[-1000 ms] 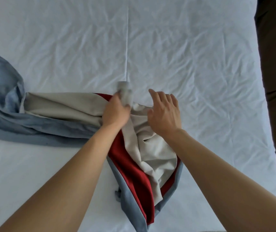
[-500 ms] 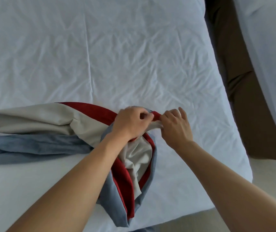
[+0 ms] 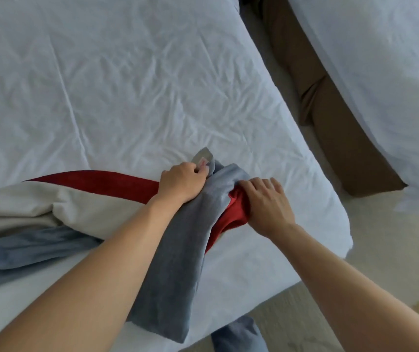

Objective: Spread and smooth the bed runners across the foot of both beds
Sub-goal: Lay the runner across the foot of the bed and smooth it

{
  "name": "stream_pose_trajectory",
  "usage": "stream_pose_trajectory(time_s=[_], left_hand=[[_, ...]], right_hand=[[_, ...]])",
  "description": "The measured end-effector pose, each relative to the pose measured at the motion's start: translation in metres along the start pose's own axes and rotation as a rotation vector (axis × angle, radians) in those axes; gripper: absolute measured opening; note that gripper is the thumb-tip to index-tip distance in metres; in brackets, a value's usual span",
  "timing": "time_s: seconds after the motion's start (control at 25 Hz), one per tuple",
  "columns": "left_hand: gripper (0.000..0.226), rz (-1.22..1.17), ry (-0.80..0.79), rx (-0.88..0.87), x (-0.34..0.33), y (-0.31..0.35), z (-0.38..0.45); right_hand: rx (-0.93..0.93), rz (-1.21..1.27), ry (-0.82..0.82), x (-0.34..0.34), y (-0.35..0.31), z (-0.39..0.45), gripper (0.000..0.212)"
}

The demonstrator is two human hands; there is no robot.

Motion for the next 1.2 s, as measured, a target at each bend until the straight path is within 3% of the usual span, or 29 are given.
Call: stream_pose_trajectory(time_s=[0.16, 0.36, 0.52, 0.64, 0.72, 0.84, 0.92, 1.0, 1.08, 1.2], left_hand=[[0.03, 0.06, 0.097, -0.085, -0.021, 0.052, 0.014], [0.012, 0.035, 0.19, -0.151, -0.044, 0.14, 0.054], [0.012, -0.106, 0.153, -0.243, -0.056, 0.243, 0.104], [0.008, -0.099, 0.088, -0.311, -0.077, 0.298, 0.131], [0.017, 0.013, 0.067, -0.29, -0.09, 0.294, 0.138], [0.026, 0.097, 0.082, -0.113, -0.089, 0.239, 0.138], [0.022, 0.048, -0.017, -0.036, -0.087, 0.206, 0.134], [0.02, -0.037, -0.149, -0.038, -0.084, 0.191, 0.128], [0.021, -0.085, -0.235, -0.052, -0.08, 0.183, 0.124], [0.011, 0.067, -0.153, -0.066, -0.068, 0.178, 0.137]], right_hand=[[0.036, 0.078, 0.087, -0.006, 0.024, 0.004, 0.02], [0.031, 0.018, 0.095, -0.003, 0.114, 0.018, 0.016], [-0.103, -0.068, 0.081, 0.017, 0.221, 0.021, 0.019], [-0.144, -0.078, -0.046, 0.009, 0.271, 0.02, 0.024], [-0.142, 0.004, -0.076, 0.002, 0.284, 0.021, 0.03], [-0.104, 0.163, 0.103, 0.013, 0.271, 0.038, 0.045], [-0.019, 0.249, 0.217, 0.025, 0.243, 0.062, 0.058], [0.144, 0.226, 0.206, 0.031, 0.204, 0.091, 0.063], [0.285, 0.149, 0.189, 0.029, 0.17, 0.111, 0.052], [0.294, 0.12, 0.209, 0.032, 0.164, 0.136, 0.018]])
Point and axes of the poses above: each hand's wrist, its own z-axis towards the middle knuckle, its own x-axis out of the back of the hand, y = z × x, the point moved 7 cm from there along z, towards the middle knuckle, and after that the axes turned 2 degrees about z, right-handed, at the moved point
